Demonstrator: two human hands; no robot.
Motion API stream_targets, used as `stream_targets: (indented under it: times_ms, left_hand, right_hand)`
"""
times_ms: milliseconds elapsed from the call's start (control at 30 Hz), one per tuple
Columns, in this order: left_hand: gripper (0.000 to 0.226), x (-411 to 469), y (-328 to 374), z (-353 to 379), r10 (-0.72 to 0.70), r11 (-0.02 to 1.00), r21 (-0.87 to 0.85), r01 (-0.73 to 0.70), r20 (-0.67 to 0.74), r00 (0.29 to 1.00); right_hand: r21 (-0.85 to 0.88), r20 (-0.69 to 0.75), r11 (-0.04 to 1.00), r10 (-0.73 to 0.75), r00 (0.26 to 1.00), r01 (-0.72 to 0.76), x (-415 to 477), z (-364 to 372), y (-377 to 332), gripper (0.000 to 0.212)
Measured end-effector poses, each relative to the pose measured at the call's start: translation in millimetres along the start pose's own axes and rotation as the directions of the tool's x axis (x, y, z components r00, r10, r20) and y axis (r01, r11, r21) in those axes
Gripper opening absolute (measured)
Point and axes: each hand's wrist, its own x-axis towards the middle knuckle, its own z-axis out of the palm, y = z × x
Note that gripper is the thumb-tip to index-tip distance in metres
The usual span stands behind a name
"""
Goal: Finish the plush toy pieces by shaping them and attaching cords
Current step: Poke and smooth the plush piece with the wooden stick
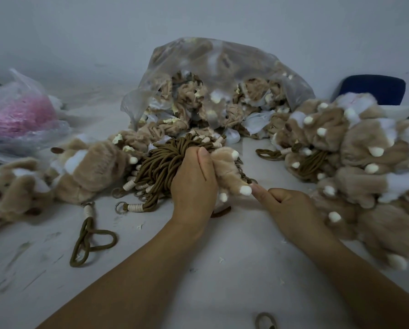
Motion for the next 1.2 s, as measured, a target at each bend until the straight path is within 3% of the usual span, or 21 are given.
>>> stream_targets:
  times_ms: [100,200,267,433,633,767,1033,1100,1200]
  left_hand:
    - [0.031,0.2,-2.3,2.2,-0.15,0.942,-0.295,0.16,0.055,0.987]
    - [0.055,4.9,-4.4,1.0,-0.384,0.66,-0.562,0.498,0.317,0.867]
    - [0.066,5.4,-5.4,1.6,-0.408,0.567,-0.592,0.573,0.402,0.819]
    - [0.042,4.4,-3.6,7.7,-0.39,0.632,-0.537,0.56,0.404,0.828]
    - [0.026,2.9,-3.5,7.7,-0.268,0.774,-0.529,0.347,0.223,0.937]
    - [0.025,5.9,-7.0,3.0,-0.256,0.777,-0.55,0.307,0.17,0.952]
    - [0.037,3.2,14.5,0.8,-0.098,0.753,-0.586,0.299,0.35,0.932]
    - [0.036,-2.0,21.3,2.6,-0.095,0.746,-0.578,0.331,0.4,0.912]
    - [0.041,-9.1,24.3,9.1,-0.126,0.728,-0.576,0.371,0.419,0.899]
  right_hand:
    - [-0.017,0.002,1.0,-0.016,1.0,0.016,1.3,1.6,-0.6,0.07]
    - [-0.017,0.005,0.999,-0.044,0.999,0.044,3.6,1.5,-0.2,0.07]
    - [-0.042,0.004,0.997,-0.057,0.998,0.057,5.7,0.3,1.9,0.07]
    - [-0.063,-0.012,0.997,-0.038,0.999,0.037,7.0,0.6,5.9,0.074]
    - [-0.041,0.016,0.999,-0.027,0.999,0.028,6.3,0.6,4.0,0.07]
    - [-0.048,0.001,0.999,-0.023,1.0,0.023,6.5,-4.9,5.1,0.072]
    - [0.126,-0.015,0.99,-0.065,0.998,0.066,6.9,-10.1,6.6,0.083]
    - [0.226,0.044,0.974,-0.042,0.998,0.031,7.4,-9.6,7.9,0.07]
    - [0.381,0.109,0.924,-0.017,0.994,-0.026,4.2,-3.6,5.3,0.028]
